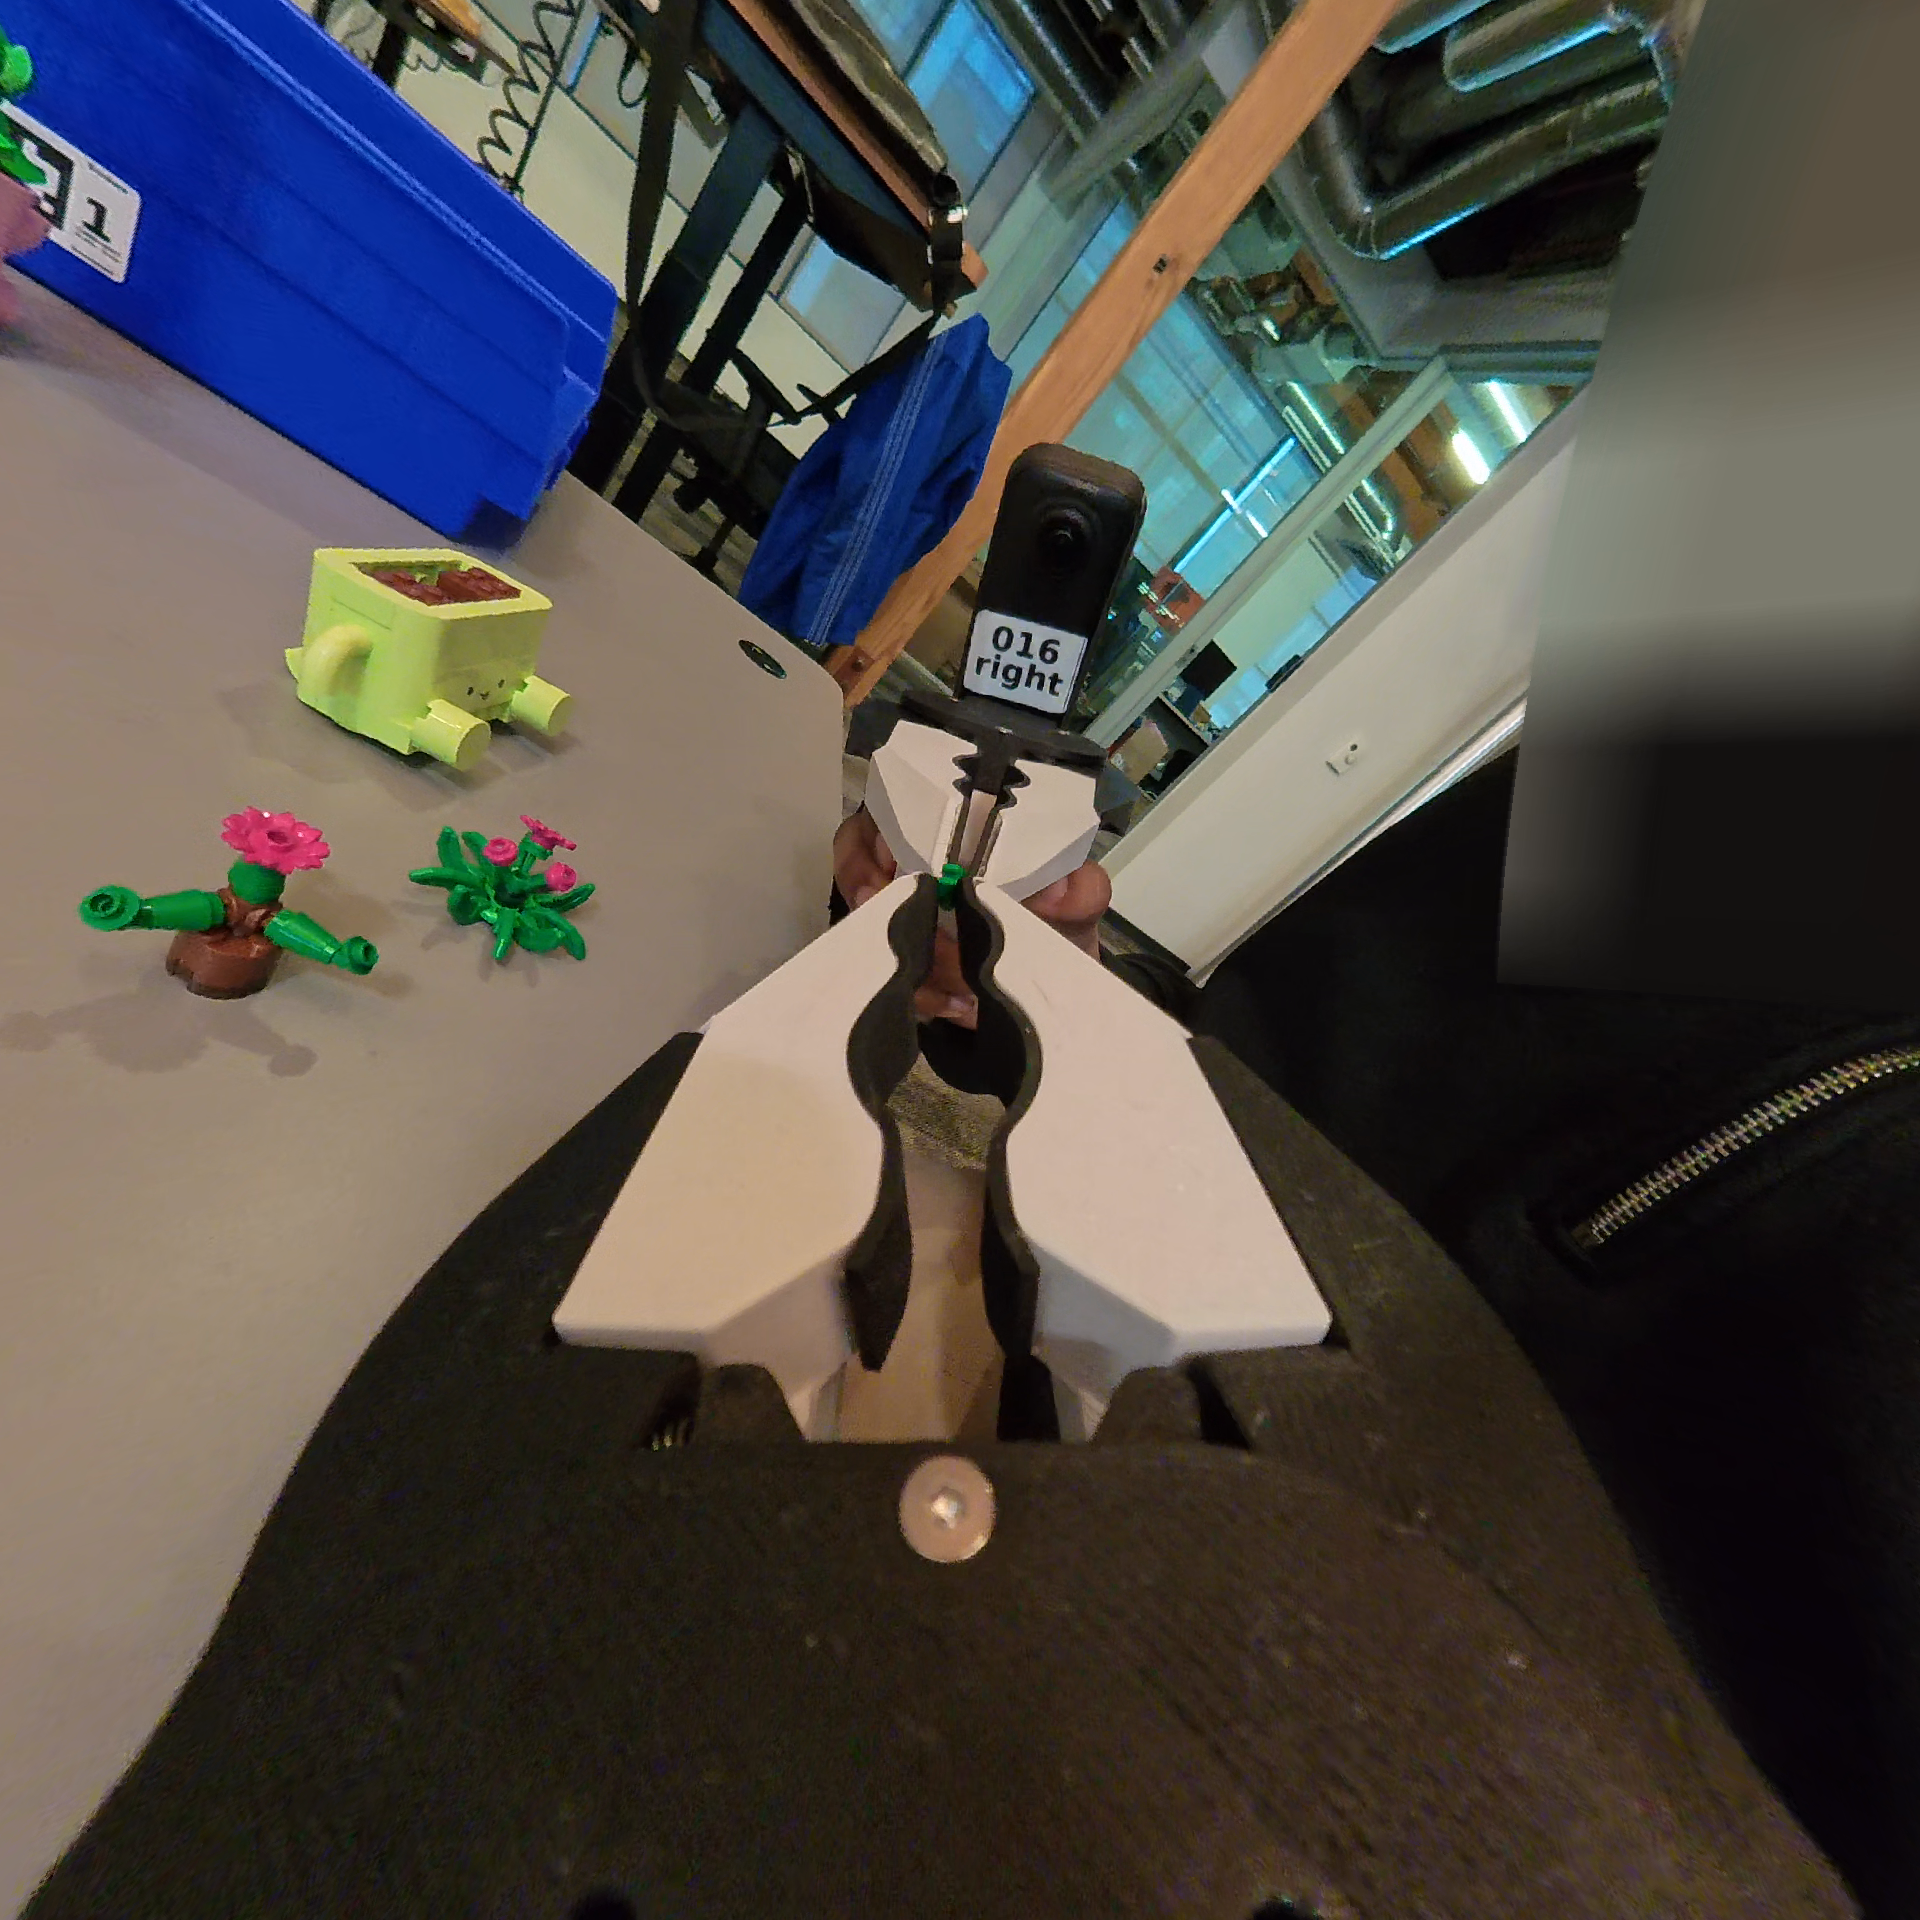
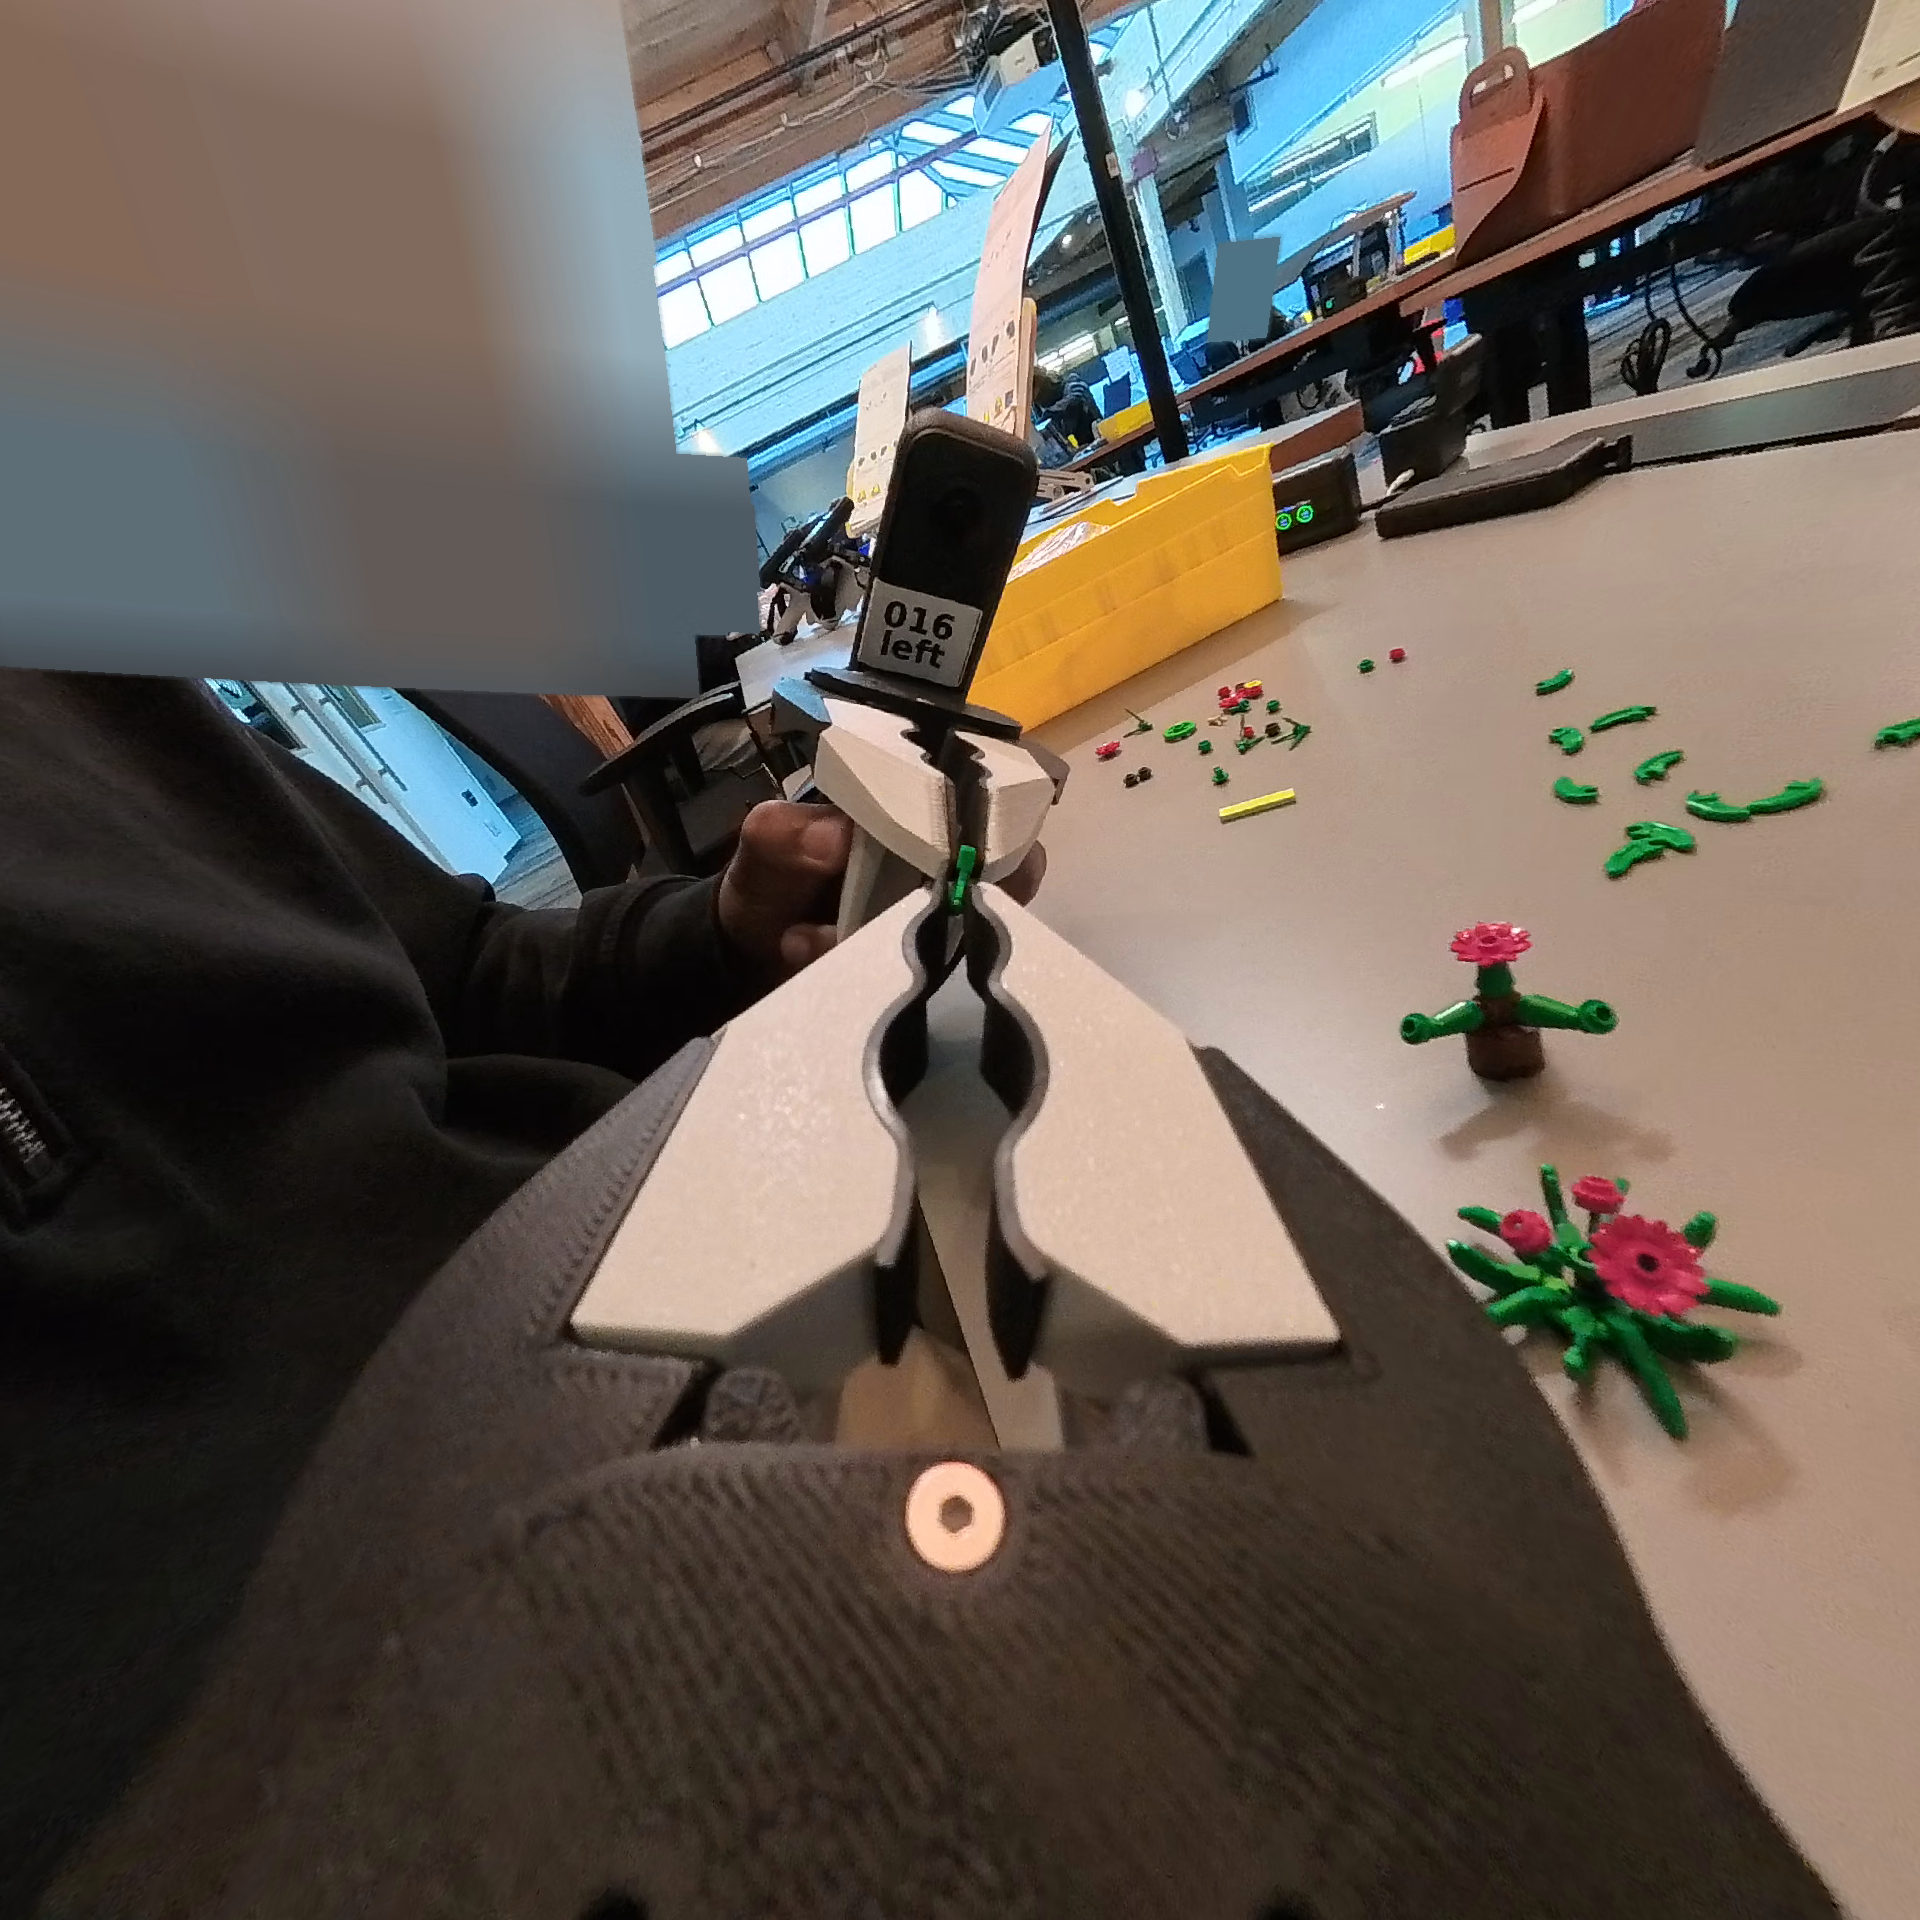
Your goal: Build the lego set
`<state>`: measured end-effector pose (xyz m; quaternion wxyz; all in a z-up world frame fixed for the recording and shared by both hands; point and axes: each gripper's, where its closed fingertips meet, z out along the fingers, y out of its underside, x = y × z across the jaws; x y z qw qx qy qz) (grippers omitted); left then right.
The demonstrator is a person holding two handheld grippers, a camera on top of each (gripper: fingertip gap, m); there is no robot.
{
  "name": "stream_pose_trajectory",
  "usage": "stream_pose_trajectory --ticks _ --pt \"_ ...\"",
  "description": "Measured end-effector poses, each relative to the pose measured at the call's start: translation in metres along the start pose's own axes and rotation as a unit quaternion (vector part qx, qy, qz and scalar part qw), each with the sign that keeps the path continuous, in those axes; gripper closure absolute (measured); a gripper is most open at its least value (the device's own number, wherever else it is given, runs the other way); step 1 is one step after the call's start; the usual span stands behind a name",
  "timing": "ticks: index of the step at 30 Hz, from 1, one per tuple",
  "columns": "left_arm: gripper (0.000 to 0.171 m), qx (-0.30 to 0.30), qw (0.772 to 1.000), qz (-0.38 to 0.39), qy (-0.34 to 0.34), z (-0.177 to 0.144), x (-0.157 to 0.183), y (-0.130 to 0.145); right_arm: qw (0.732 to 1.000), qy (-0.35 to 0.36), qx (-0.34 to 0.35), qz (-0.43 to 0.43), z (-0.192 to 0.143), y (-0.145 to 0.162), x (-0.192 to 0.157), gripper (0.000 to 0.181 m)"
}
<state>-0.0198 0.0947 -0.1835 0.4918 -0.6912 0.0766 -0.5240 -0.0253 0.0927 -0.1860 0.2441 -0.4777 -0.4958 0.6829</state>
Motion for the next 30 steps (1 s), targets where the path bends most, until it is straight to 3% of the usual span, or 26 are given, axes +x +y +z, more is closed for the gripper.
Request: stream_pose_trajectory --ticks 6,19,22,25,30 --pt "0.171 0.020 1.000 0.014 -0.009 -0.002 0.000 -0.006 0.999 -0.003 0.030 0.011 0.000 -0.006 0.000 0.172" --pt "0.171 0.003 1.000 0.027 -0.009 0.003 0.003 -0.001 1.000 0.002 0.006 0.008 0.000 -0.002 -0.003 0.181" --pt "0.153 -0.013 0.998 0.042 -0.041 -0.004 -0.005 -0.002 1.000 0.014 0.002 0.013 -0.001 -0.001 0.001 0.180" --pt "0.133 -0.068 0.987 0.086 -0.116 -0.019 -0.024 0.007 0.999 0.033 -0.021 0.015 -0.001 0.006 0.008 0.181" --pt "0.110 -0.186 0.956 0.123 -0.190 -0.032 -0.051 0.042 0.982 0.092 -0.164 -0.029 0.006 0.050 0.021 0.181"
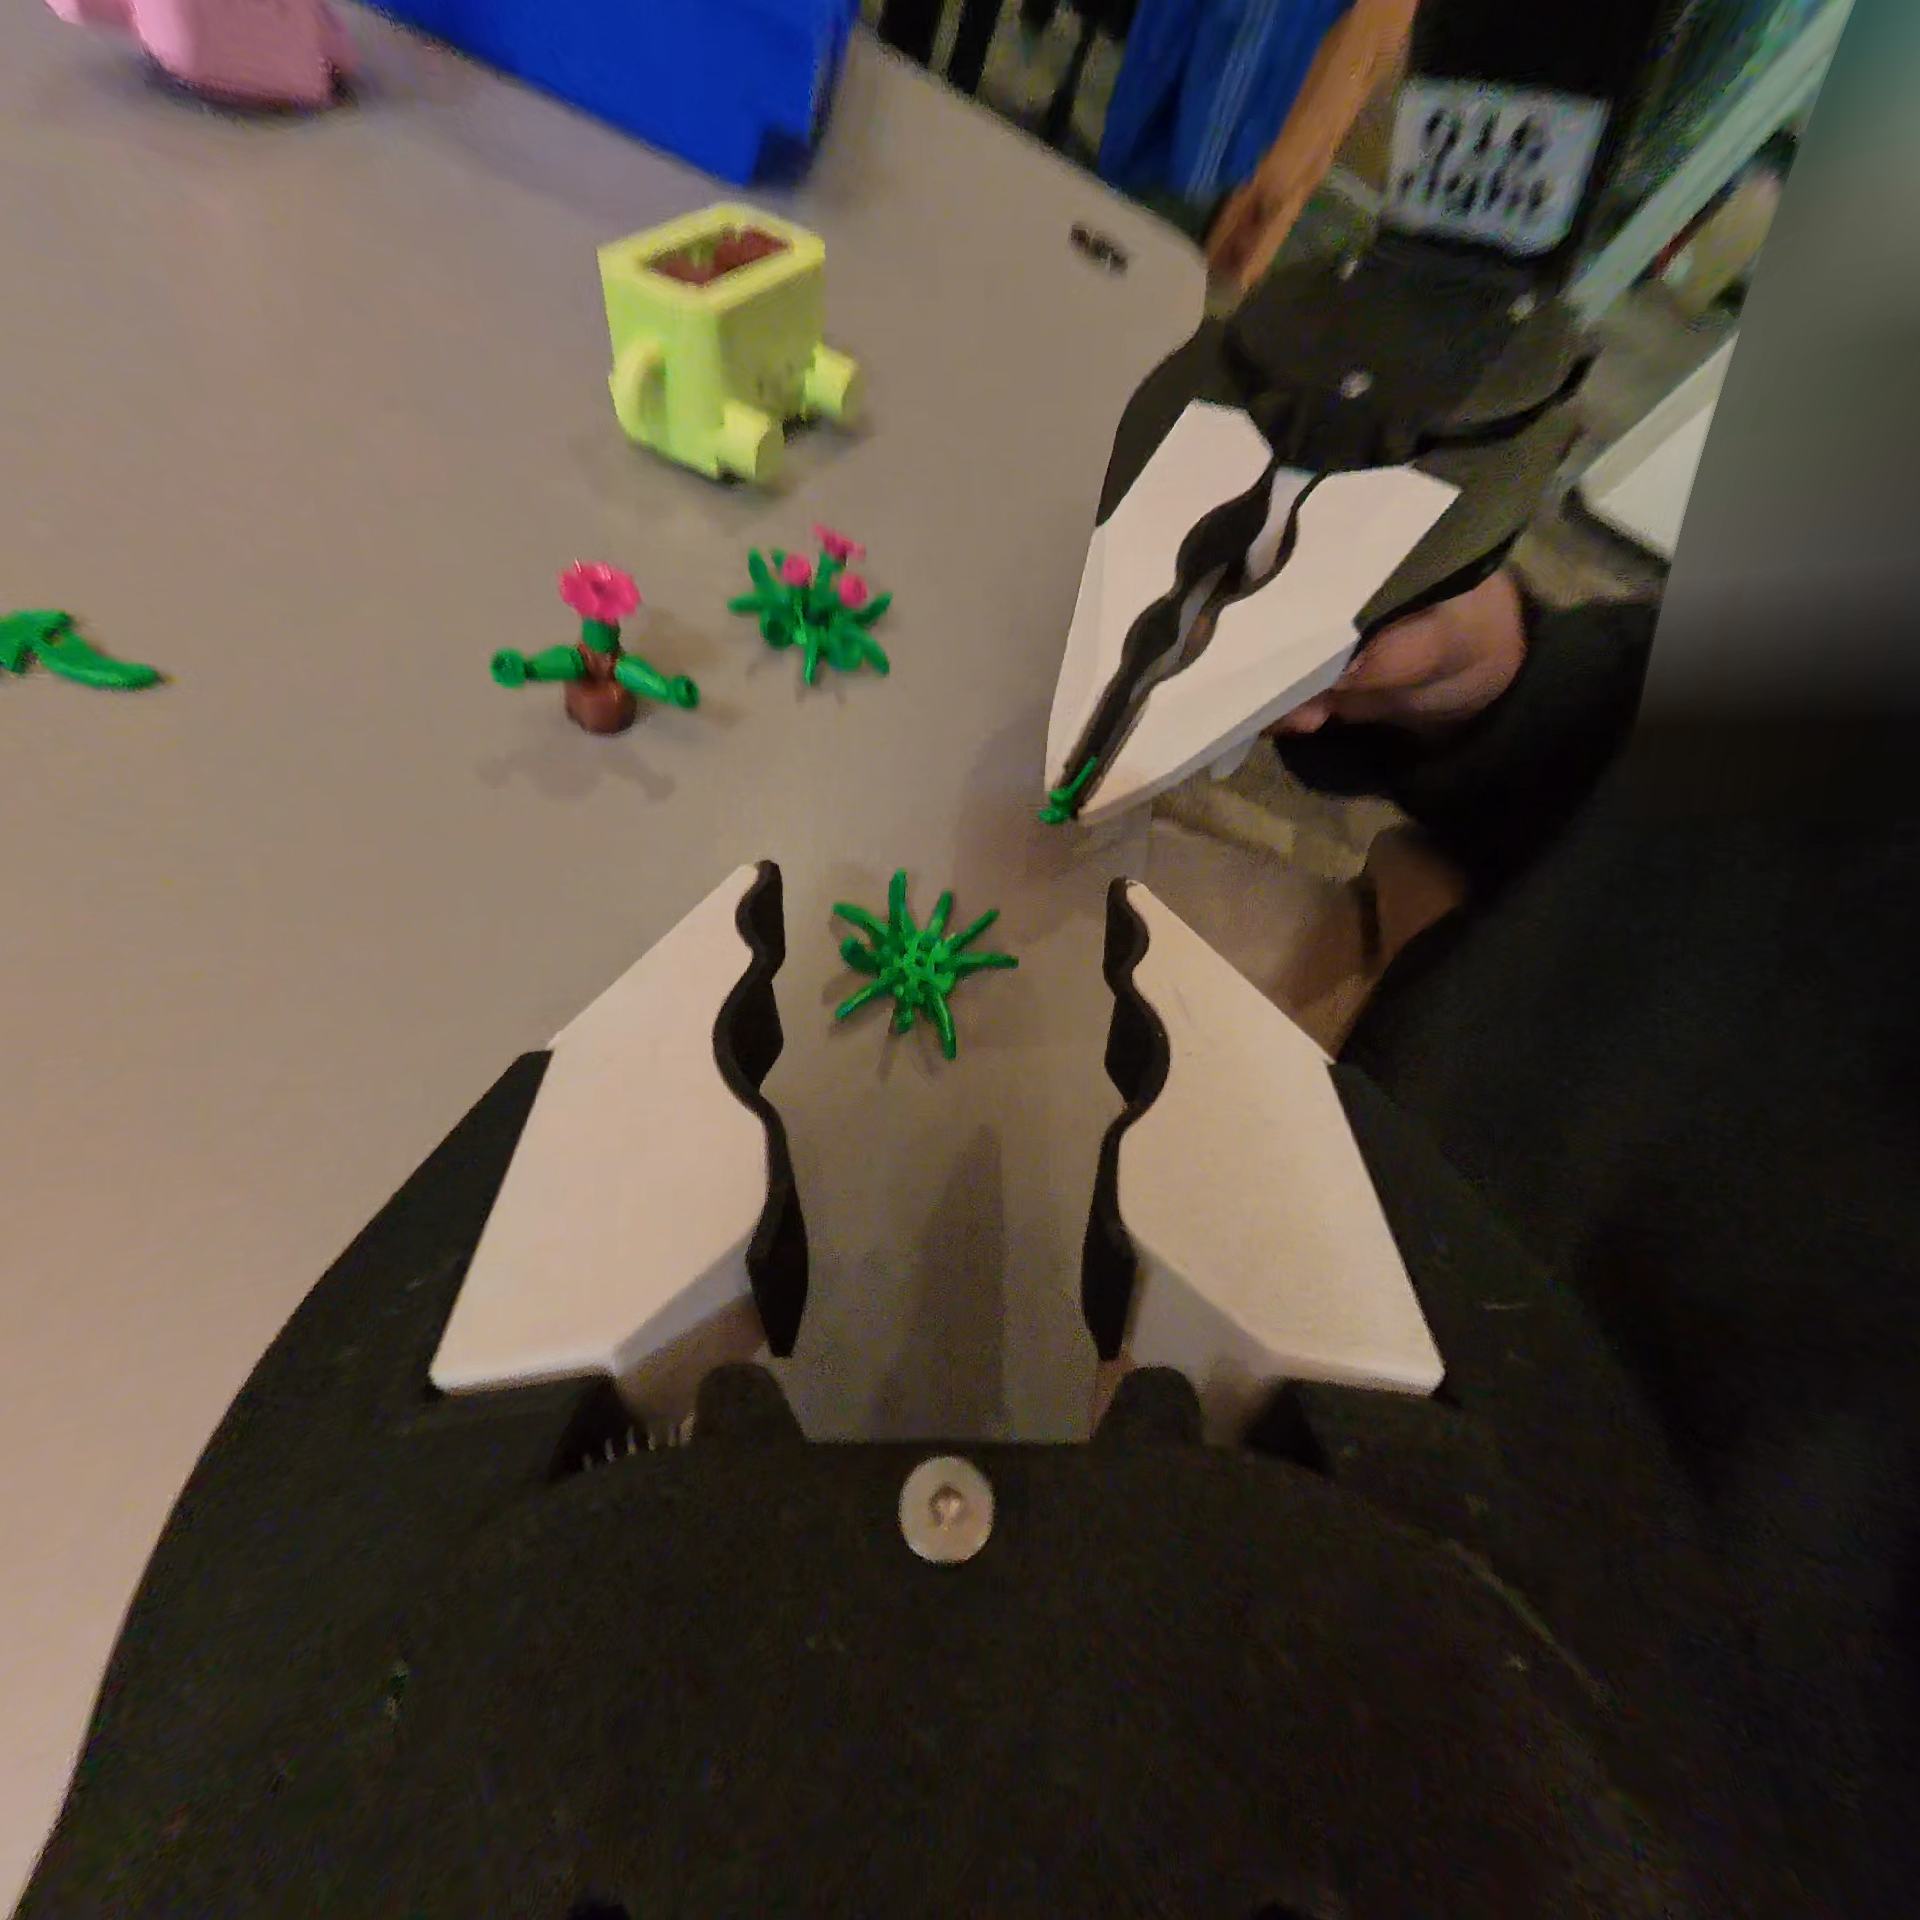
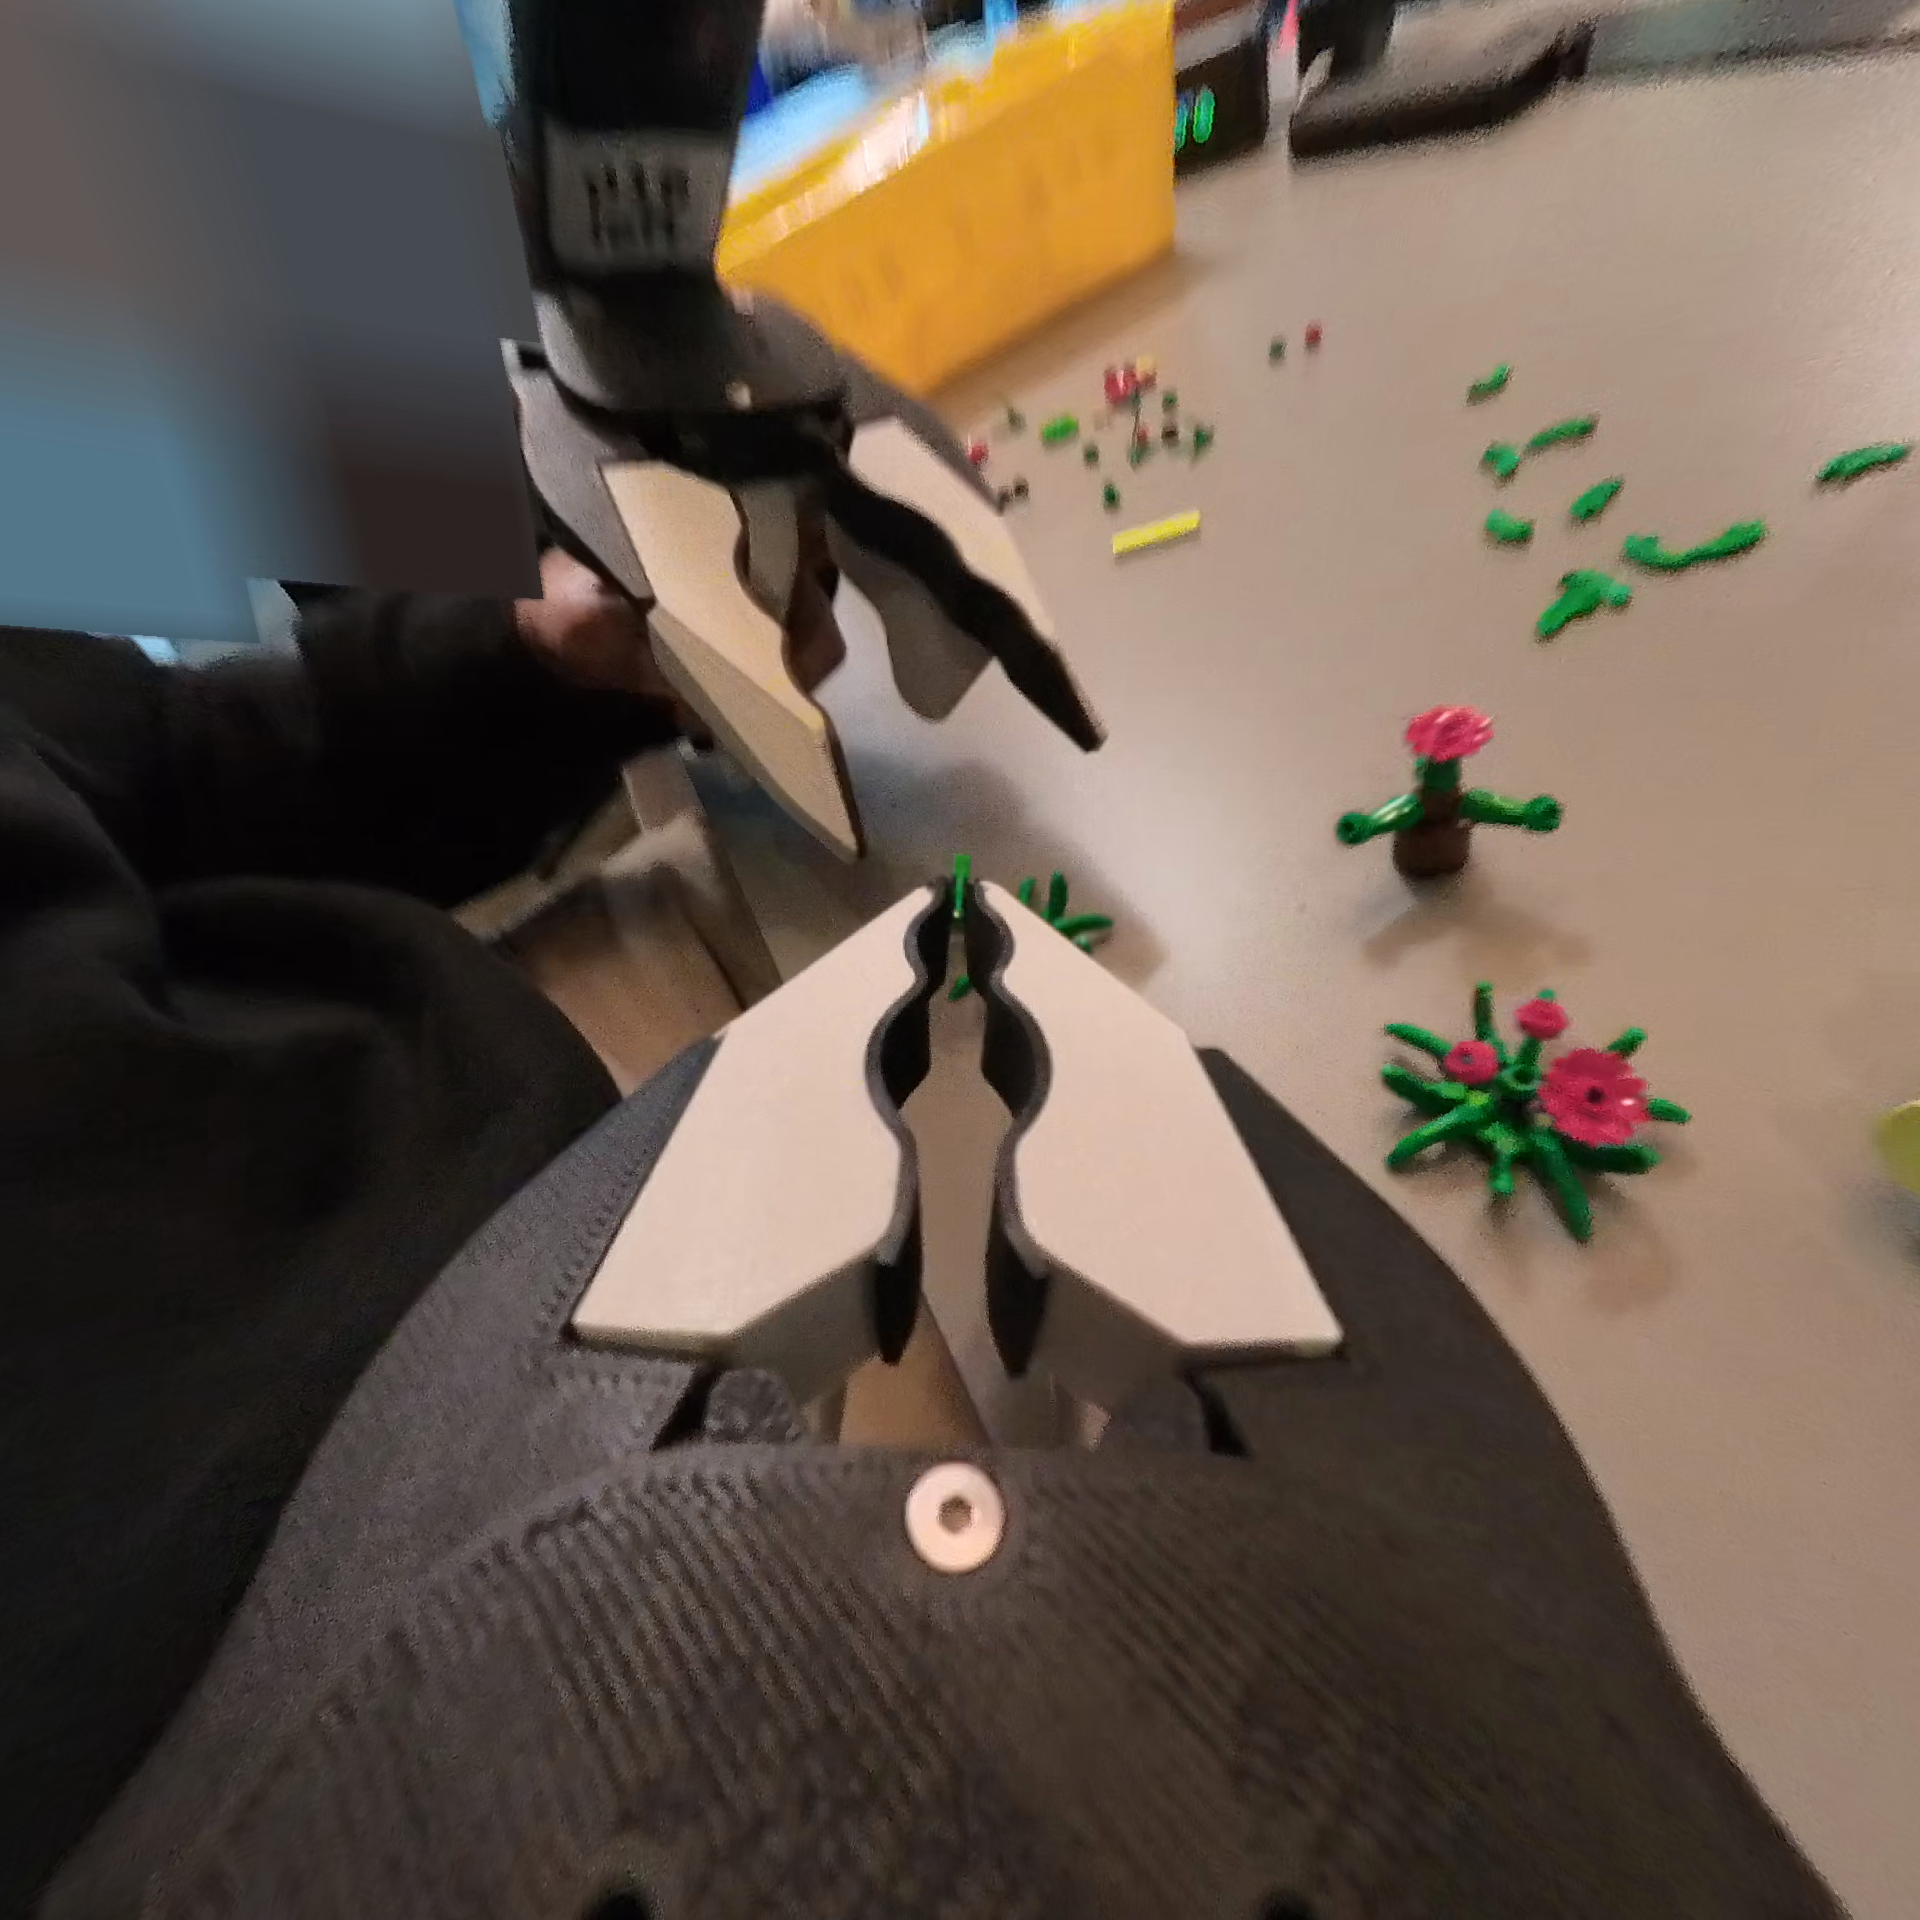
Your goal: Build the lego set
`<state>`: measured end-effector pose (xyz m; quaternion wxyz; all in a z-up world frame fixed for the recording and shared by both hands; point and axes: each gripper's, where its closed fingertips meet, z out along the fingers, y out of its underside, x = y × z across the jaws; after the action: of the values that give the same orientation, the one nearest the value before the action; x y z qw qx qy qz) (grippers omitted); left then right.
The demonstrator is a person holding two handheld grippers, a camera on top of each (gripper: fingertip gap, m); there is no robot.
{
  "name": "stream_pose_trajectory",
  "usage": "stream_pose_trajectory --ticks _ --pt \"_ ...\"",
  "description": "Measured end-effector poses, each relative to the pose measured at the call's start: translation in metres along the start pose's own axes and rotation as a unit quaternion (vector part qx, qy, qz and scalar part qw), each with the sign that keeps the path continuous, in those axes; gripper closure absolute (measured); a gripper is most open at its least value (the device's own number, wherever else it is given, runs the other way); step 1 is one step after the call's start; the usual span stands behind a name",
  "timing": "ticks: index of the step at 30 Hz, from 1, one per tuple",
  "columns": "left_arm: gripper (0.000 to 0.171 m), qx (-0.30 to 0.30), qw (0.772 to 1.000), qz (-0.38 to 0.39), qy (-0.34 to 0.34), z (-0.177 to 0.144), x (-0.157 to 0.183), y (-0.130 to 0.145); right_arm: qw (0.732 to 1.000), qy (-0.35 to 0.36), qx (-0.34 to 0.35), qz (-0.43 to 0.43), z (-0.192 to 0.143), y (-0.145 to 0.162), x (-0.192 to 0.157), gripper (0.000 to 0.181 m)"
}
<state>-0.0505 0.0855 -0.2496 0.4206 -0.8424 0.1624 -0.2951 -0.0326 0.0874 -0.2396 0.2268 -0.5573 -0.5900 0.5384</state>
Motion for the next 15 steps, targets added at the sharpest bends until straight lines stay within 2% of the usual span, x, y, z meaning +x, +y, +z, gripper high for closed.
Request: stream_pose_trajectory --ticks 6,10,15 --pt "0.106 -0.055 0.998 0.024 -0.016 0.014 -0.001 0.024 0.992 0.010 -0.120 -0.028 0.023 0.039 -0.014 0.180" --pt "0.106 -0.069 0.997 0.016 -0.012 0.014 0.001 0.030 0.991 0.019 -0.128 -0.032 0.027 0.043 -0.013 0.180" --pt "0.107 -0.086 0.996 0.008 0.003 0.013 0.012 0.040 0.985 0.075 -0.145 -0.054 0.021 0.044 0.004 0.180"
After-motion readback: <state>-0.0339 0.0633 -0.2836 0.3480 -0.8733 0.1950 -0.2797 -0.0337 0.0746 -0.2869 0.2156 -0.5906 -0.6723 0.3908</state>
